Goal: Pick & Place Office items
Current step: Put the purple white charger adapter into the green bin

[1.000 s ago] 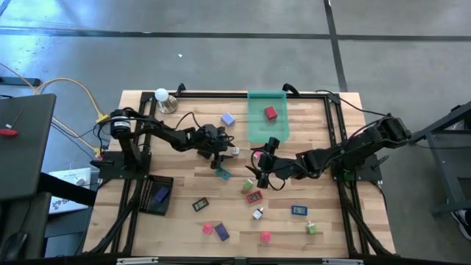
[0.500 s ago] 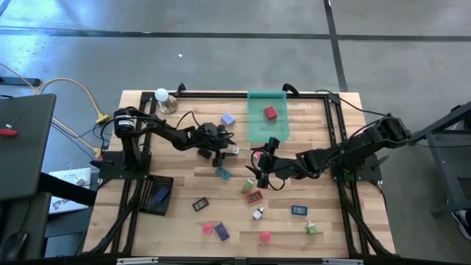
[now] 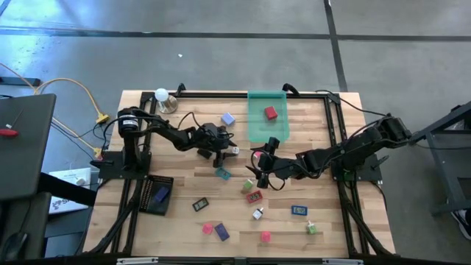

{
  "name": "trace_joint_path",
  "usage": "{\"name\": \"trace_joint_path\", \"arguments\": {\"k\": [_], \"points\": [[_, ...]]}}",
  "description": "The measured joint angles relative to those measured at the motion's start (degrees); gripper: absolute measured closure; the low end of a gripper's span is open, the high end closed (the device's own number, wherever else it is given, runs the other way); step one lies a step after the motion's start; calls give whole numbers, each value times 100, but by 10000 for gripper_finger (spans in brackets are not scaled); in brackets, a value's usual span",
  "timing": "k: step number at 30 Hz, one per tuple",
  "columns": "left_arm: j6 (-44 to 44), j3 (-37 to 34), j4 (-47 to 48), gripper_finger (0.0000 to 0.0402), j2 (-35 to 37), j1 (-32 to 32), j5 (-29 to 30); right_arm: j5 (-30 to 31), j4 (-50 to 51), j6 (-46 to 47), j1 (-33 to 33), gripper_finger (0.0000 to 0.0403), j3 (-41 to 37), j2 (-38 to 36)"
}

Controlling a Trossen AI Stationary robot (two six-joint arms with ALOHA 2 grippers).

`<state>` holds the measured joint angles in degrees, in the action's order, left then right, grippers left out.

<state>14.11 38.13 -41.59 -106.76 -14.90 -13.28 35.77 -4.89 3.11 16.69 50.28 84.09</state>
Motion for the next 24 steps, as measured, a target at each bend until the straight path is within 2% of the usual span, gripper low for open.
{"name": "trace_joint_path", "arguments": {"k": [11,24], "points": [[0,0,-9,273,0,0,-9,2,0,-32,0,103,-2,0],[-17,7,104,276,10,0,-243,4,39,-35,1,103,-1,0]]}}
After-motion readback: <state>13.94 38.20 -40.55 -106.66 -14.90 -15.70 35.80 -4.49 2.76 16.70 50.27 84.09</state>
